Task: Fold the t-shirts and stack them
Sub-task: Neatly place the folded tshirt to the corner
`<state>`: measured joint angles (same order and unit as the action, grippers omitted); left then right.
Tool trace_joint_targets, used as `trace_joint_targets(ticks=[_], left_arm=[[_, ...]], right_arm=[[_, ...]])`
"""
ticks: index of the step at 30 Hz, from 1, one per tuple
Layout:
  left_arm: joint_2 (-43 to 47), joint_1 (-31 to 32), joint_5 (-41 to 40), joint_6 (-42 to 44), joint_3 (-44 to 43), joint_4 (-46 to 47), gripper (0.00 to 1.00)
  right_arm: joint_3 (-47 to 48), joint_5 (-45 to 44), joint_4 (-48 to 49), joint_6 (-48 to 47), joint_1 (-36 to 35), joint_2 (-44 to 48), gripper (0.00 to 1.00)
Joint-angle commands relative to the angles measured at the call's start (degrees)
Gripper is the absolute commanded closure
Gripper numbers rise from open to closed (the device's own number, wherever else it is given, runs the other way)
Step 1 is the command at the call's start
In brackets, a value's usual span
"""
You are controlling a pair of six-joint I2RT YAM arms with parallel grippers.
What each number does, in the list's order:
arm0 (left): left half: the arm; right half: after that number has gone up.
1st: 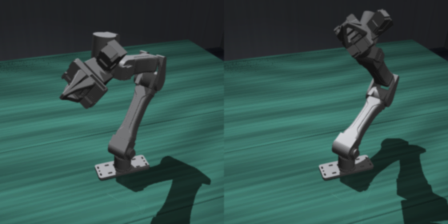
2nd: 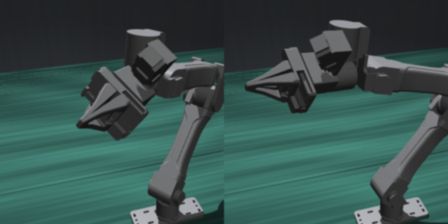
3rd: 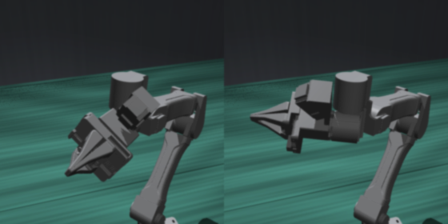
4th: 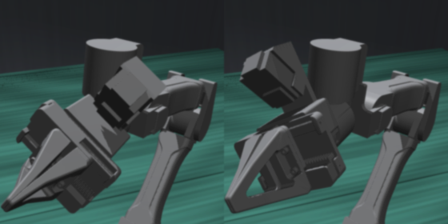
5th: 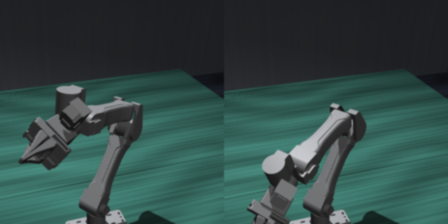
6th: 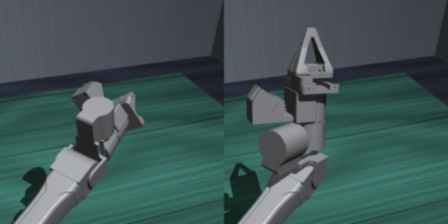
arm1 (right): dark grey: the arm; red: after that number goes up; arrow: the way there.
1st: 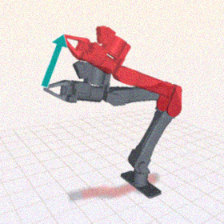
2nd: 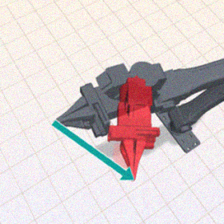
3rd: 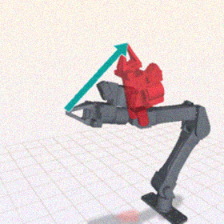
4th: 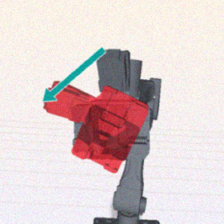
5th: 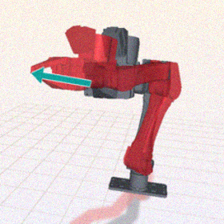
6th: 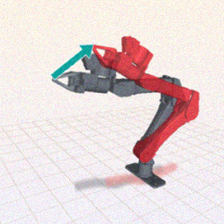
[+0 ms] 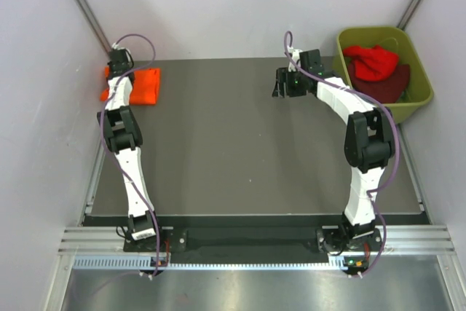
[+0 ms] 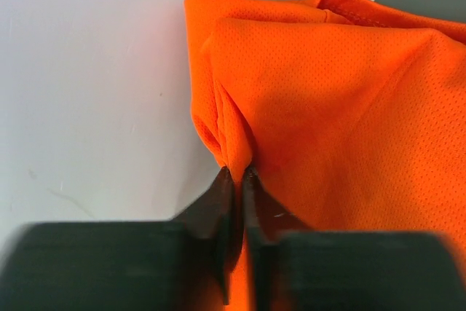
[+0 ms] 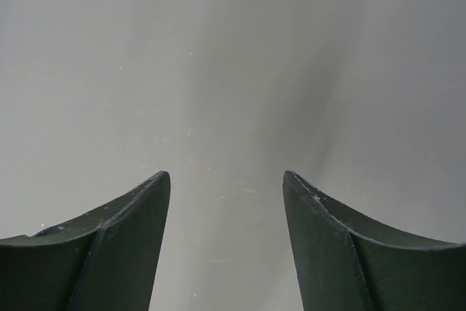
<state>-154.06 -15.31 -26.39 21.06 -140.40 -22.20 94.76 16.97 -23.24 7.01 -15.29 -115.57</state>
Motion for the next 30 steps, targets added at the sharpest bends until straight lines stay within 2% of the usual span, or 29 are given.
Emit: trace_joint_targets(ticks=[1,4,8,13,15,16,17,19,20,24,27,30], left_arm=[[-0.28,-0.42,-3.57,-0.76,-1.81,4.26,0.71],[0.69,-0.25,-4.46,-1.89,-1.63,4.53,0.35],[4.10,1.07,-2.80,-7.50,-1.55,2.08,0.16],[10.61,8.00,-0.68,-12.26,2.48,0.04,0.11],[16.49,12.56,2.65,-13.93,9.06,1.44,0.09],[20.51,14.07,4.14,-14.64,11.35,2.32,0.01],[22.29,15.12,5.98,-16.04,14.94,2.16,0.01],[26.42,19.69,12.14,-18.85,17.69,1.11,0.01],[27.40,21.45,14.42,-22.78,18.22,-1.25,0.01],[30.83,23.83,22.51,-32.30,20.51,-6.36,0.01],[36.00,26.73,24.09,-31.35,27.79,-5.49,0.01],[38.21,27.96,28.22,-31.61,30.09,-5.93,0.01]], right_arm=[[1.22,-0.54,1.36,-1.12,-1.06,2.63,0.36],[1.39,-0.54,1.36,-1.12,-1.23,2.45,0.36],[1.74,-0.63,1.53,-1.12,-1.41,2.10,0.36],[3.14,-3.17,1.71,-1.03,-1.67,2.10,0.34],[3.50,-6.67,1.80,-1.38,-1.76,2.63,0.31],[3.76,-8.25,1.89,-1.90,-1.67,3.24,0.30],[3.85,-12.45,1.89,-2.17,-1.76,3.59,0.27],[3.59,-16.69,2.32,-4.00,-1.76,4.91,0.06],[3.59,-20.19,2.33,-4.80,-1.76,5.35,0.01],[2.98,-25.83,2.59,-8.57,-2.11,7.99,0.00],[1.84,-30.06,1.63,-9.55,-2.64,11.40,0.00],[-0.88,-33.75,1.19,-8.33,-2.82,14.05,0.00]])
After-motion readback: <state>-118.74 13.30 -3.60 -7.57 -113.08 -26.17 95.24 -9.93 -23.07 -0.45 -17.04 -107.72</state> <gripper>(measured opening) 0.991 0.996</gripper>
